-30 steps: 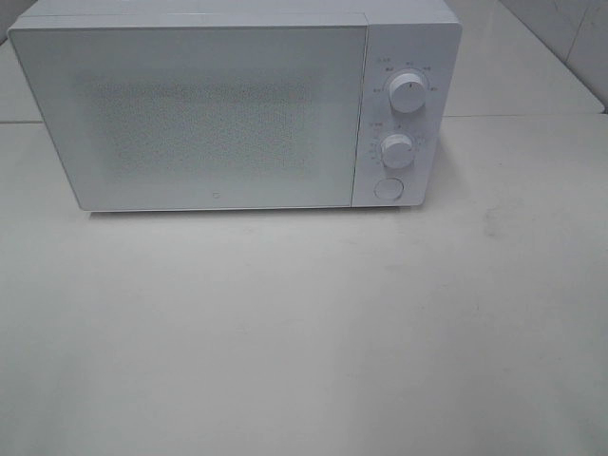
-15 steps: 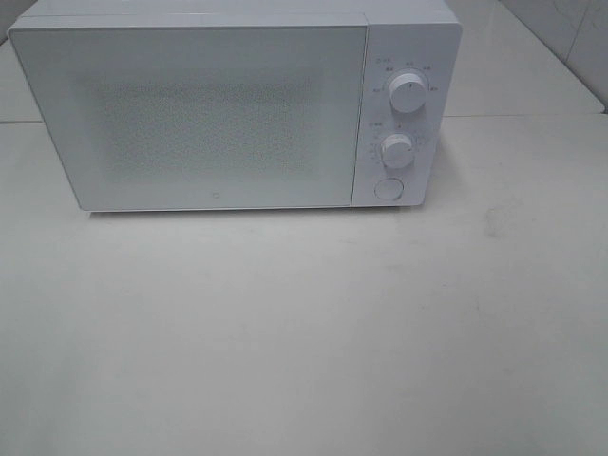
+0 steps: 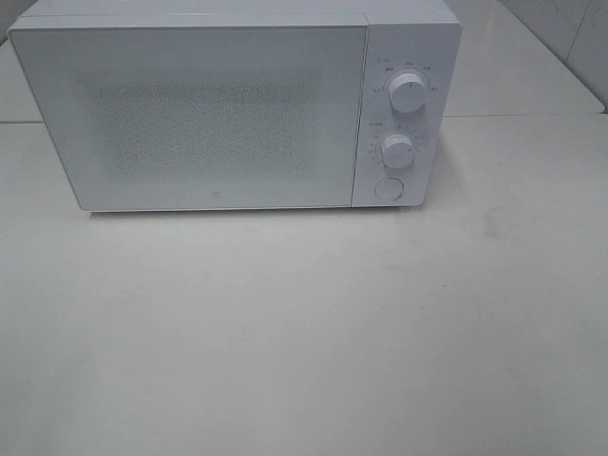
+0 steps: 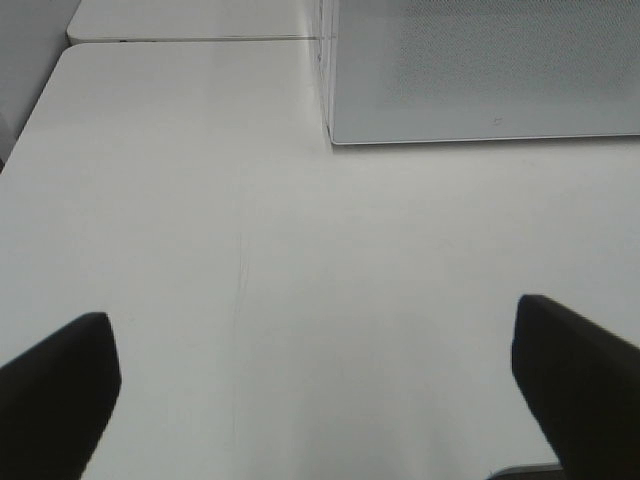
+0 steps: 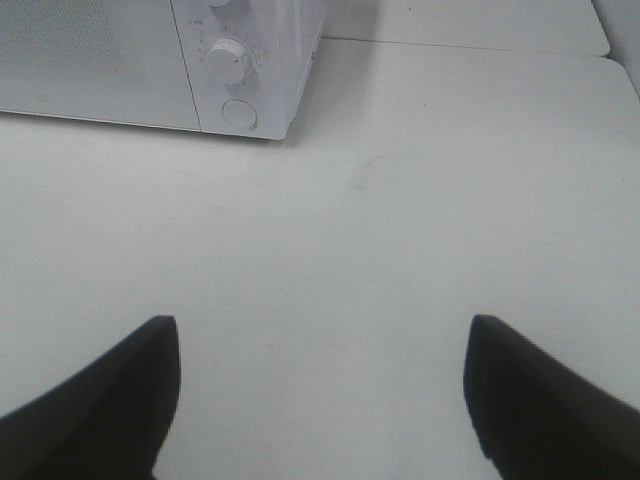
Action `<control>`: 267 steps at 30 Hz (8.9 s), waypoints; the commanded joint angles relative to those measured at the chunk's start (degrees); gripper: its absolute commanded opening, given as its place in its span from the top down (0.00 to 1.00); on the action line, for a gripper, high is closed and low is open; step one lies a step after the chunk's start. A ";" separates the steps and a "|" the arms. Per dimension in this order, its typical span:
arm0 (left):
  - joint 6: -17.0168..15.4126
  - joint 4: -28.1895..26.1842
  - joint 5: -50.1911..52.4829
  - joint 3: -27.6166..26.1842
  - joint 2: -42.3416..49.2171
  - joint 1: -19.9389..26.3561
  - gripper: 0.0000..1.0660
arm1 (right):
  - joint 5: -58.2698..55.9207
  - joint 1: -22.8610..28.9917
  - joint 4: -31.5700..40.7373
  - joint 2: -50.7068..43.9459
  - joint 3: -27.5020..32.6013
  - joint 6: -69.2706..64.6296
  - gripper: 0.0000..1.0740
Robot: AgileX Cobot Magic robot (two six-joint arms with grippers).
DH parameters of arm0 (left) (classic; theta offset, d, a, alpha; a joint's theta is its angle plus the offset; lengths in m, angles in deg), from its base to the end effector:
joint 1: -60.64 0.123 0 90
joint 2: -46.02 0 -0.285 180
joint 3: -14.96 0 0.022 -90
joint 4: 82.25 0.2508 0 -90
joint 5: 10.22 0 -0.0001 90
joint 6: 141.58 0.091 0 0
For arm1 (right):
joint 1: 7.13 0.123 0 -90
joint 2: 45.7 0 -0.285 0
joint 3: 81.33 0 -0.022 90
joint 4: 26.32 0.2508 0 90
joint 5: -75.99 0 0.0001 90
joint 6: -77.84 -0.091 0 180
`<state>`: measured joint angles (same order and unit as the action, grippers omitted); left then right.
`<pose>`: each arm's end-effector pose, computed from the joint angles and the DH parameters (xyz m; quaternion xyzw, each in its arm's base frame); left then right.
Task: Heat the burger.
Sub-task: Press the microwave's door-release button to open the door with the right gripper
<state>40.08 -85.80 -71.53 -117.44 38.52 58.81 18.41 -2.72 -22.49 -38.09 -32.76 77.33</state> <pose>-0.0082 -0.0047 0.2813 0.0275 0.8491 -0.0317 0.5266 -0.0036 0.0049 0.2820 -0.0289 0.8366 0.0568 0.5442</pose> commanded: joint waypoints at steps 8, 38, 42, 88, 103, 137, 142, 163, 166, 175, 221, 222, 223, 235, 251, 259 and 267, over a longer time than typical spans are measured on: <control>-0.52 0.23 -0.11 0.06 0.74 0.23 0.06 | 0.46 -0.40 -0.17 -1.78 0.11 -0.63 0.30; -0.52 0.23 -0.11 0.06 0.74 0.23 0.06 | 20.23 -0.40 0.29 16.90 -3.55 -0.63 0.30; -0.52 0.23 -0.11 0.06 0.74 0.23 0.06 | 24.81 -0.40 0.29 20.91 -3.55 -0.57 0.30; -0.52 0.23 -0.11 0.06 0.74 0.23 0.06 | 112.64 1.15 5.96 80.16 14.73 3.44 0.30; -0.52 0.23 -0.11 0.06 0.29 0.23 0.06 | 126.34 21.83 26.81 93.22 14.67 9.28 0.30; -0.52 0.23 -0.11 0.06 0.29 0.23 0.06 | 125.19 38.45 39.02 106.46 1.32 1.89 0.31; -0.52 0.23 -0.11 0.06 0.29 0.23 0.06 | 125.13 38.45 39.36 106.46 1.32 -16.16 0.37; -0.52 0.23 -0.11 0.06 0.29 0.23 0.06 | 124.73 38.45 39.99 110.35 0.69 -81.70 0.96; -0.52 0.23 -0.11 0.06 0.29 0.23 0.06 | 123.70 38.27 40.85 110.92 -0.46 -82.51 1.00; -0.52 0.23 -0.11 0.06 0.29 0.23 0.06 | 120.78 36.78 40.68 114.25 -4.87 -82.51 1.00; -0.52 0.23 -0.11 0.06 0.29 0.23 0.06 | 108.75 26.36 35.47 122.38 -20.05 -76.55 1.00; -0.52 0.23 -0.11 0.06 0.29 0.23 0.06 | 108.80 26.30 34.84 122.61 -20.45 -76.60 1.00; -0.52 0.23 -0.11 0.06 0.29 0.23 0.06 | 108.80 26.30 34.84 122.61 -20.45 -76.60 1.00; -0.52 0.23 -0.11 0.06 0.29 0.23 0.06 | 115.68 26.24 37.70 123.53 -21.94 -75.80 1.00; -0.52 0.23 -0.11 0.06 0.29 0.23 0.06 | 125.19 26.24 37.53 126.91 -30.42 -75.80 1.00; -0.52 0.23 -0.11 0.06 0.29 0.23 0.06 | 122.67 26.24 38.27 127.02 -31.00 -74.31 1.00; -0.52 0.23 -0.11 0.06 0.29 0.23 0.06 | 120.38 26.41 40.51 126.80 -30.88 -71.96 1.00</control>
<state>40.08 -85.80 -71.53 -117.44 38.52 58.81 130.71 25.93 23.29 88.82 -59.17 4.50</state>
